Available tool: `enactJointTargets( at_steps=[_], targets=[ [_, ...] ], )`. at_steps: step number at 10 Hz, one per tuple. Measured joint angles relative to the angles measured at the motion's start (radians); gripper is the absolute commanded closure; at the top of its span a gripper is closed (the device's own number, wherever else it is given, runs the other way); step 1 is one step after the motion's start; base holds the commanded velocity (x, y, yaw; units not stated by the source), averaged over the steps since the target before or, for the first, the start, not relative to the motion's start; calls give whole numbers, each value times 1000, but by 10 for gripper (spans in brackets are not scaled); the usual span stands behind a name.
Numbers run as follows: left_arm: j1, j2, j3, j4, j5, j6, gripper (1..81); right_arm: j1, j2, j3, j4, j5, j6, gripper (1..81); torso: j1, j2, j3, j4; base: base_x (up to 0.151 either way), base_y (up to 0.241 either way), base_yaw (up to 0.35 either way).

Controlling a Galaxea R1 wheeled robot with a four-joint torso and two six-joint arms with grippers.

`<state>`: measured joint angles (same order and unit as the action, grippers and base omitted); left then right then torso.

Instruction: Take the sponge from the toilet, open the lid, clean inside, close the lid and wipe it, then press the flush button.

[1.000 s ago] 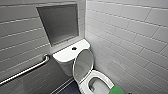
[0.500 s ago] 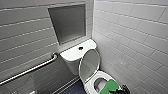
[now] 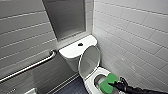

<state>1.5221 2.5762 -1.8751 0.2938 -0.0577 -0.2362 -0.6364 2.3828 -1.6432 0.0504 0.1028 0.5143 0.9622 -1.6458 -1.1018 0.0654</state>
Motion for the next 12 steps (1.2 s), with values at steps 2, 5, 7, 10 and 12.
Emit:
enactJointTargets(
  at_steps=[2,5,7,10,12],
  targets=[
    [6,15,-6,0,-1,1,10,20,32,-52,28,-2,0,811,0,0,-3,0,0,0,0],
    [10,19,-8,0,-3,1,10,63,102,-149,62,-2,0,811,0,0,-3,0,0,0,0],
    [17,20,-15,0,2,0,10,86,139,-201,70,-10,0,811,0,0,-4,0,0,0,0],
    [16,20,-18,0,27,0,10,121,154,-231,77,-18,0,811,0,0,-27,0,0,0,0],
    [22,21,-19,1,30,1,10,133,160,-236,80,-17,0,811,19,-29,-31,0,0,0,0]
  ],
)
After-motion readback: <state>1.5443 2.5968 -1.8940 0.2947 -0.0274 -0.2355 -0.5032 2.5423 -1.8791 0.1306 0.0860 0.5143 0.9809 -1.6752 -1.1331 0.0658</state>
